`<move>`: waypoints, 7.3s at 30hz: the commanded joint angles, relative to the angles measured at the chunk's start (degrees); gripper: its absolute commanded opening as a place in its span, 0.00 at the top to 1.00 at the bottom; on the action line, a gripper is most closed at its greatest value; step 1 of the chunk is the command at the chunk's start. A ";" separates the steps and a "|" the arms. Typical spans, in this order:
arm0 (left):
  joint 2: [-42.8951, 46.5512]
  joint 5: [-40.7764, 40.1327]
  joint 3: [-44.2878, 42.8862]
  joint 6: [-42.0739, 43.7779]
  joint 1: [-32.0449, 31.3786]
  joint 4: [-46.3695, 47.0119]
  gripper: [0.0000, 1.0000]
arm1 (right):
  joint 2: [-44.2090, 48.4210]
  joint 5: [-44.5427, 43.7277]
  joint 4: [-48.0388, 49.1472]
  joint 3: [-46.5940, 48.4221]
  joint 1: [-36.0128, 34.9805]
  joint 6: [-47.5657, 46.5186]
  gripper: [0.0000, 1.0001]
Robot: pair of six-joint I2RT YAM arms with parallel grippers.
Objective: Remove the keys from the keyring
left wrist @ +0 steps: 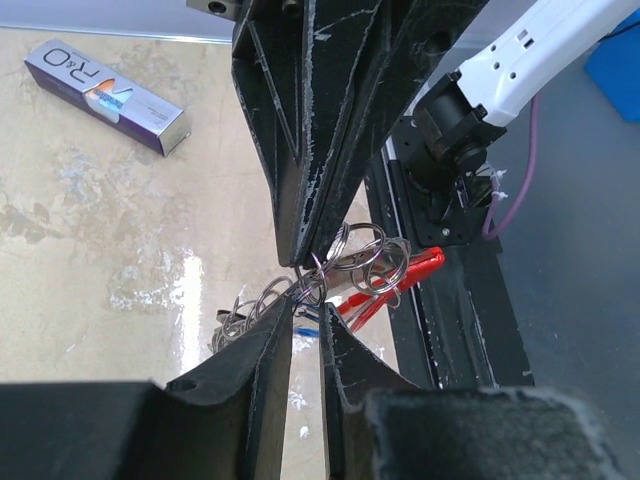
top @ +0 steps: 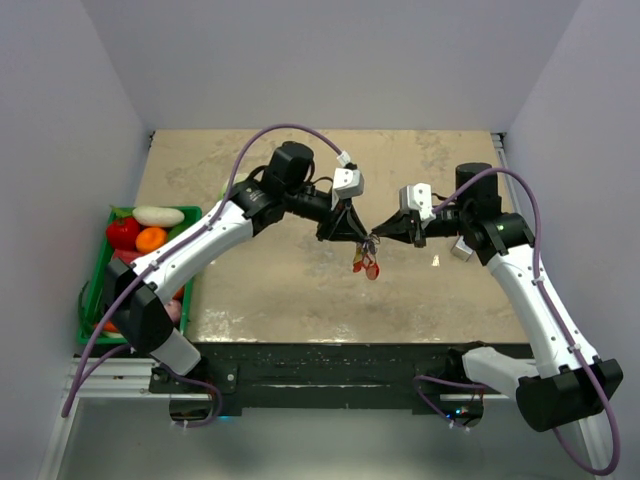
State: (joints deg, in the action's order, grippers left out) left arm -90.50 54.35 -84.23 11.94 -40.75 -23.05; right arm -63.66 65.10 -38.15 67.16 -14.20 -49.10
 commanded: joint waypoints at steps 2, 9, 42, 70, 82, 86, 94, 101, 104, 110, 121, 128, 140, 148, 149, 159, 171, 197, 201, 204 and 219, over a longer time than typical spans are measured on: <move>2.17 3.66 -0.76 -1.05 0.50 2.92 0.78 | 1.17 1.61 0.80 1.22 -0.13 -0.65 1.00; 1.82 2.78 0.02 -1.14 0.41 3.18 0.80 | 1.08 2.13 0.53 2.19 -0.04 -0.29 1.00; 1.46 4.45 -0.24 -2.28 0.41 3.98 1.00 | 1.34 2.31 0.18 2.72 0.05 -0.21 1.00; 3.31 -11.02 -5.69 -0.52 -0.29 -2.00 1.00 | 2.31 -2.08 -0.70 0.79 -0.04 3.40 1.00; 6.12 -9.97 -0.25 1.59 -0.73 -4.64 0.65 | 2.13 0.46 -2.20 3.77 0.48 3.57 1.00; 7.27 -9.61 2.22 1.59 -0.91 -4.38 0.48 | 1.79 1.96 -1.84 4.04 1.01 4.19 1.00; 7.09 -10.13 3.72 -0.87 -2.57 -0.86 0.30 | 1.26 3.19 0.62 3.24 2.07 6.74 1.00; 4.81 -15.58 2.93 -4.64 -3.28 3.88 0.23 | 1.34 4.60 0.53 2.89 2.42 7.35 1.00; 4.28 -16.46 2.22 -5.53 -3.37 5.29 0.22 | 1.61 4.68 0.53 2.54 2.59 7.35 1.00; 3.31 -19.81 1.70 -6.14 -3.46 6.35 0.21 | 1.96 5.04 0.45 2.28 2.77 7.35 1.00; 3.05 -13.39 0.55 -7.29 -3.54 6.26 0.19 | 2.31 3.98 1.41 1.31 2.86 7.71 1.00; 3.93 -11.46 0.73 -6.58 -3.46 5.56 0.19 | 2.66 3.80 2.20 1.14 3.12 8.67 1.00; 2.70 -17.51 0.55 -8.08 -3.46 8.02 0.19 | 2.84 5.47 1.94 1.49 3.39 9.29 1.00; 1.82 -15.24 -0.15 -8.16 -3.54 8.11 0.20 | 2.84 5.74 1.41 1.93 3.38 9.02 1.00; 1.82 -14.89 -0.15 -7.99 -3.54 8.11 0.21 | 2.75 5.65 1.41 2.01 3.39 8.94 1.00; 2.43 -12.87 -0.59 -7.03 -3.54 6.70 0.22 | 2.57 5.04 1.24 2.45 3.39 8.76 1.00; 2.26 -10.75 1.08 -7.02 -3.63 7.49 0.21 | 2.75 5.48 1.59 2.89 3.56 9.64 1.00; 2.52 -19.89 2.22 -6.93 -4.60 8.37 0.45 | 3.45 7.06 0.27 3.33 4.00 9.02 1.00; 2.43 -18.49 1.52 -6.67 -4.60 8.11 0.56 | 3.63 6.79 0.09 2.98 4.09 8.59 1.00; 2.34 -14.98 1.08 -6.41 -4.69 7.84 0.57 | 3.72 6.36 0.01 2.81 4.09 8.50 1.00; 2.96 -8.91 1.43 -5.79 -4.60 6.88 0.49 | 3.28 7.23 1.50 2.37 4.53 9.20 1.00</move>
State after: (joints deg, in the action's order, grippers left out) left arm -88.55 43.66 -81.76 5.61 -45.15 -17.41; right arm -60.99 69.06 -38.72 68.34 -10.22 -40.07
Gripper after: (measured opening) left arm 0.548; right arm 0.008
